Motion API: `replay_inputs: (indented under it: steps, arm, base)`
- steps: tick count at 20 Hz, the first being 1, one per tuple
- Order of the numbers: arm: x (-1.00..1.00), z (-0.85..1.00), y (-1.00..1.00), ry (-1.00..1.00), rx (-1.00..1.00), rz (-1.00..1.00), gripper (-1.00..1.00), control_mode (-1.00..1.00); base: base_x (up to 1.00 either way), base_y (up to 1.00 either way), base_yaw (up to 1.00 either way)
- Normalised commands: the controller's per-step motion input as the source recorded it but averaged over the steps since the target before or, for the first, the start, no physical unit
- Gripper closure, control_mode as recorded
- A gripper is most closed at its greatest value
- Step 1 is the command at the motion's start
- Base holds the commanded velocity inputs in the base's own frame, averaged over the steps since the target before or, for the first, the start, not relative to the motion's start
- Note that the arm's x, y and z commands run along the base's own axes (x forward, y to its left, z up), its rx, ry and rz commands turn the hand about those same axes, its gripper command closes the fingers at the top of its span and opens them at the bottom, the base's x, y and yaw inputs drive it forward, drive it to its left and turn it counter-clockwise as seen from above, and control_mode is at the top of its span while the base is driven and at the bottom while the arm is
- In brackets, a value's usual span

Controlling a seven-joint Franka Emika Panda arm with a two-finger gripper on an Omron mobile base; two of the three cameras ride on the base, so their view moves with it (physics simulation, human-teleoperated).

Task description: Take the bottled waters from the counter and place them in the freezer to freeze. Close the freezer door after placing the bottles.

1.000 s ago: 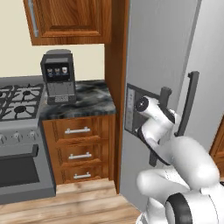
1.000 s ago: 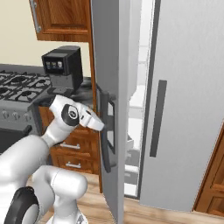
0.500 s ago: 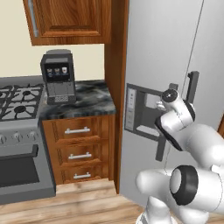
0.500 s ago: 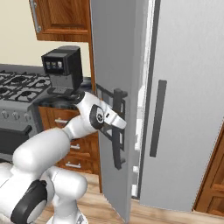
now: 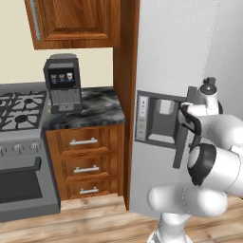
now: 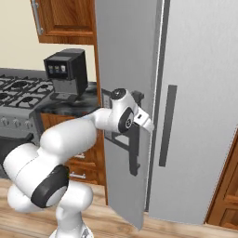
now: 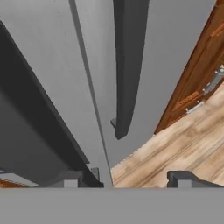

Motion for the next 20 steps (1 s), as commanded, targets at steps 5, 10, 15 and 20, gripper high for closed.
replay_inputs:
  steps: [5, 10, 15, 20]
  arm:
    - [0.51, 0.00, -0.05, 0.01, 0.02, 0.08, -1.00, -1.00]
    - [0.32, 0.00, -0.09, -0.06, 0.01, 0.09, -1.00, -1.00]
    - [0.27, 0.00, -0.09, -0.05, 0.01, 0.09, -1.00, -1.00]
    - [0.39, 0.02, -0.01, 0.00, 0.00, 0.08, -1.00, -1.00]
  base:
    - [0.00, 0.00, 0.00]
    - [0.00, 0.00, 0.00]
    - [0.00, 0.00, 0.00]
    - [0.00, 0.00, 0.00]
